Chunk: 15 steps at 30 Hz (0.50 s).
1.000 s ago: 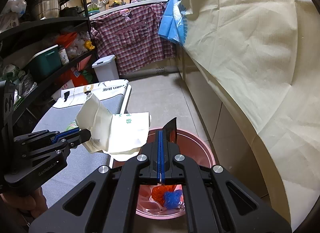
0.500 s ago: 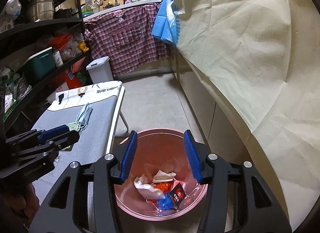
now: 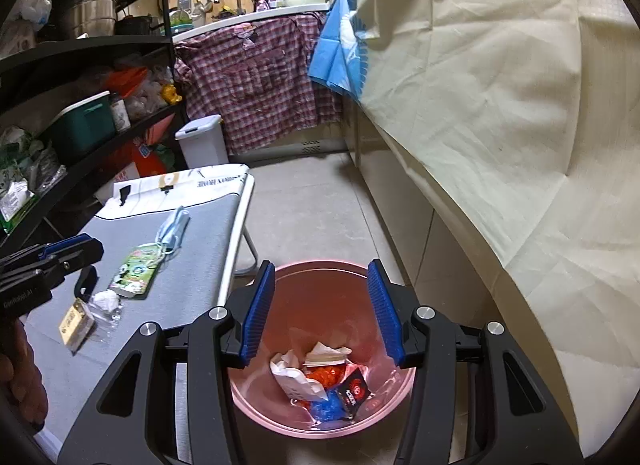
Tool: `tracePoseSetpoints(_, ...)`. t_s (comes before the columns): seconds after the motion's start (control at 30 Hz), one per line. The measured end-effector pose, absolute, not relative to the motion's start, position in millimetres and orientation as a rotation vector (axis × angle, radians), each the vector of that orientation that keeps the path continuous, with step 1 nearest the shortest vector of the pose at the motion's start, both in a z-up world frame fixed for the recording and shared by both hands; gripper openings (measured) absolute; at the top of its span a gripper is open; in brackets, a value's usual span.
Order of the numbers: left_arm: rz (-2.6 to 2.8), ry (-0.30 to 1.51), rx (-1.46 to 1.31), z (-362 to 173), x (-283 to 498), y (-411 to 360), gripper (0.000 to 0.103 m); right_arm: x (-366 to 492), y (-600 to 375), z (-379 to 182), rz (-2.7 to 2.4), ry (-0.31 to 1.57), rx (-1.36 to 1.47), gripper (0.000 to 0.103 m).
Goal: Collect trash
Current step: 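Move both tools back to the table toward the black elastic band and blue mask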
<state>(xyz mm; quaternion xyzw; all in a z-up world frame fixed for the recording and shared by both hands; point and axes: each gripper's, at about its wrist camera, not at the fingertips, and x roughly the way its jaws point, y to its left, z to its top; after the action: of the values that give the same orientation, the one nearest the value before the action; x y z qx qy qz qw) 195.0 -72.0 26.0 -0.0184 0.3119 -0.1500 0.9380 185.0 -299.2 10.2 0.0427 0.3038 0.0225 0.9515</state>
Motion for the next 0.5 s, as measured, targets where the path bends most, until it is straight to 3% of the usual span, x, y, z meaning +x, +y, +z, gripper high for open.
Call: tracePoseSetpoints(0.5, -0.134, 0.637, -0.109, 24, 173, 43, 0.035, 181, -242, 33, 0.155, 0.554, 0.067, 0.044)
